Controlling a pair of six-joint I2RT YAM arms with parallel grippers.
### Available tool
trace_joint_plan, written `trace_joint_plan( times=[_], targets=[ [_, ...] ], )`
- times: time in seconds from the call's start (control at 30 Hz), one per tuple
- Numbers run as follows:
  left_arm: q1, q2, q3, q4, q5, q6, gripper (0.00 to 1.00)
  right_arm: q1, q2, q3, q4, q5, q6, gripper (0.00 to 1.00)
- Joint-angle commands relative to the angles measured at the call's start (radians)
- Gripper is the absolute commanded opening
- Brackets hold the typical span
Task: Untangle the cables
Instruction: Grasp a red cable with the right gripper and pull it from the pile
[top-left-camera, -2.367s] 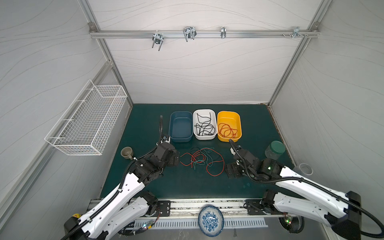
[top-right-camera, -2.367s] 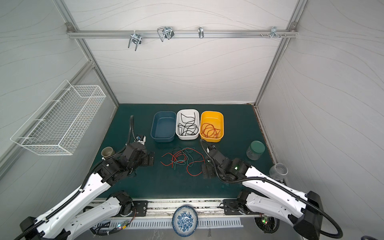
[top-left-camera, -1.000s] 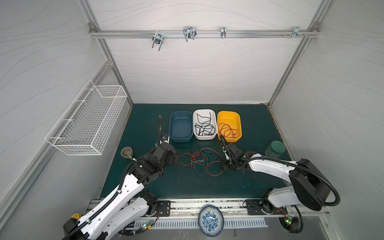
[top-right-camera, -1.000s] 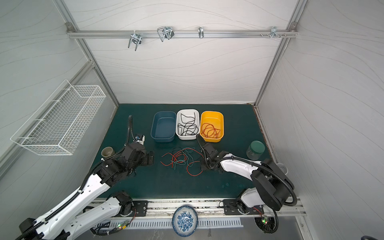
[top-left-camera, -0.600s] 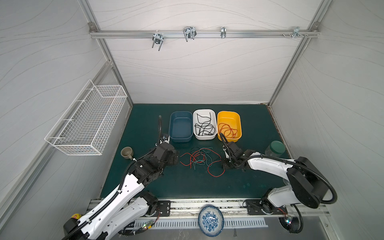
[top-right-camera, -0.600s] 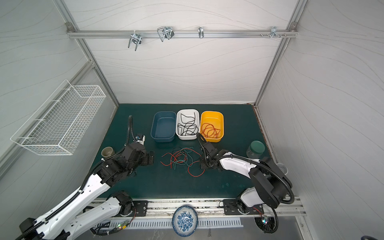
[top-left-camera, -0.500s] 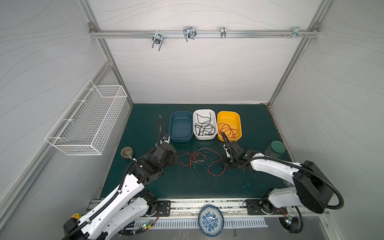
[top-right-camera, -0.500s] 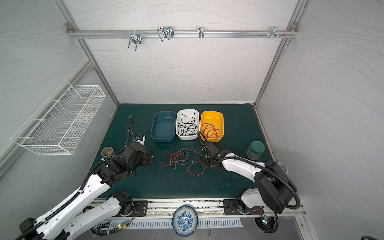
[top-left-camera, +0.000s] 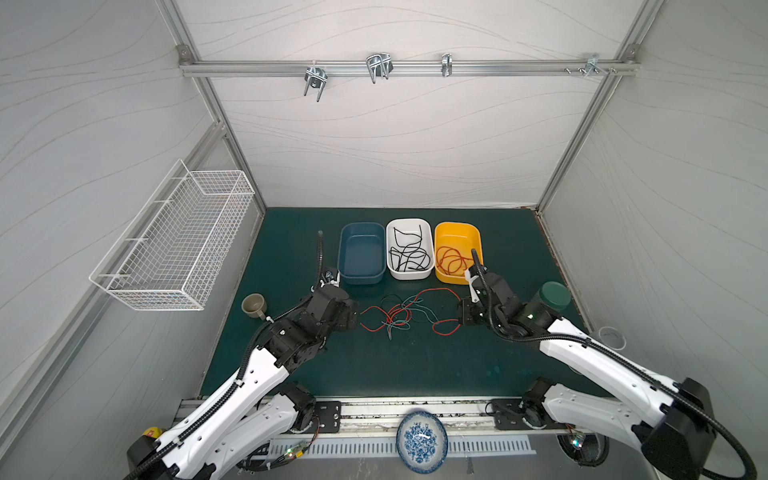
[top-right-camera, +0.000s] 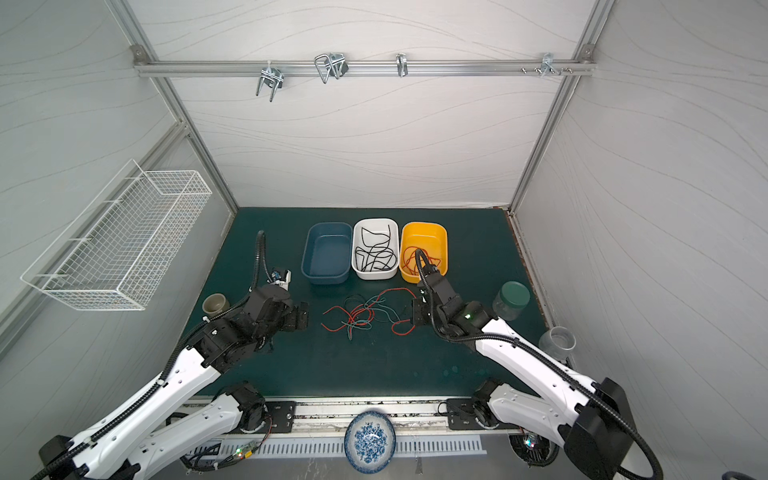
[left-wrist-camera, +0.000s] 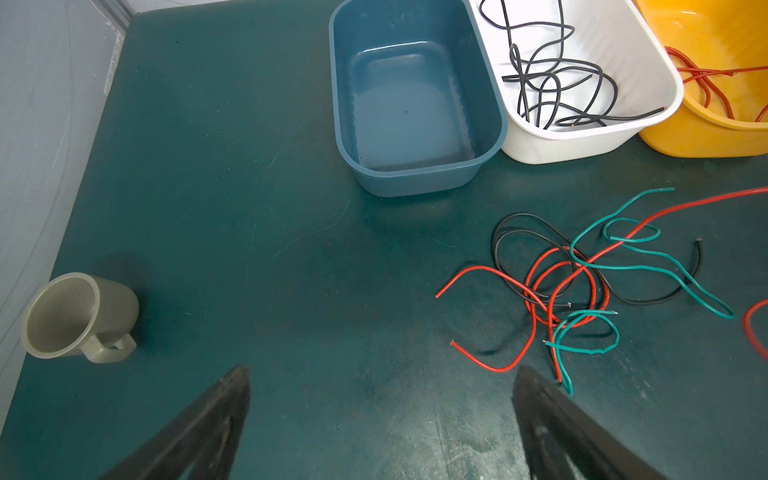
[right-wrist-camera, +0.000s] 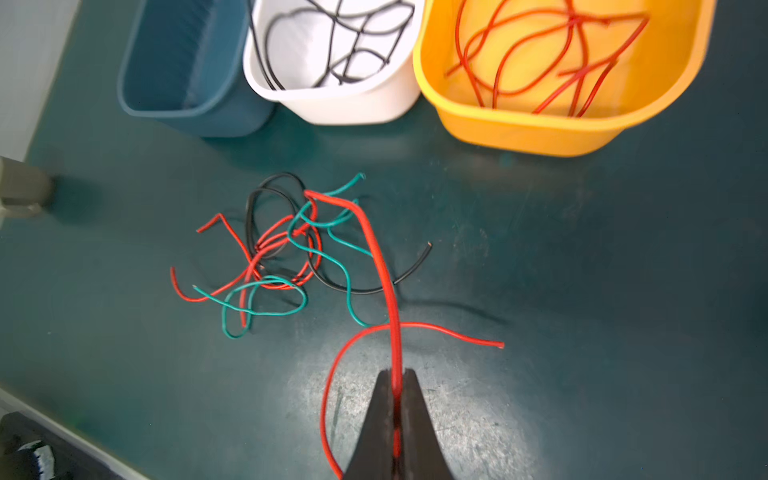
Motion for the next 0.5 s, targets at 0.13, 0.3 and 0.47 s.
trace_joint_plan(
  times=[0.13,0.3,0.47],
  targets=[
    [-0.003,0.004,0.002,0.031,0.006,0.006,1.0,-0.004,-0.068,0.125,-0.13,0.026,-0.059,0.0],
    [-0.003,0.006,0.002,0.033,0.006,0.005,1.0,-0.004,-0.103,0.209,-0.183,0.041,-0.088,0.0],
    [-0.002,0.007,0.002,0.032,0.01,0.006,0.99,-0.003,-0.126,0.29,-0.224,0.049,-0.107,0.0]
  ],
)
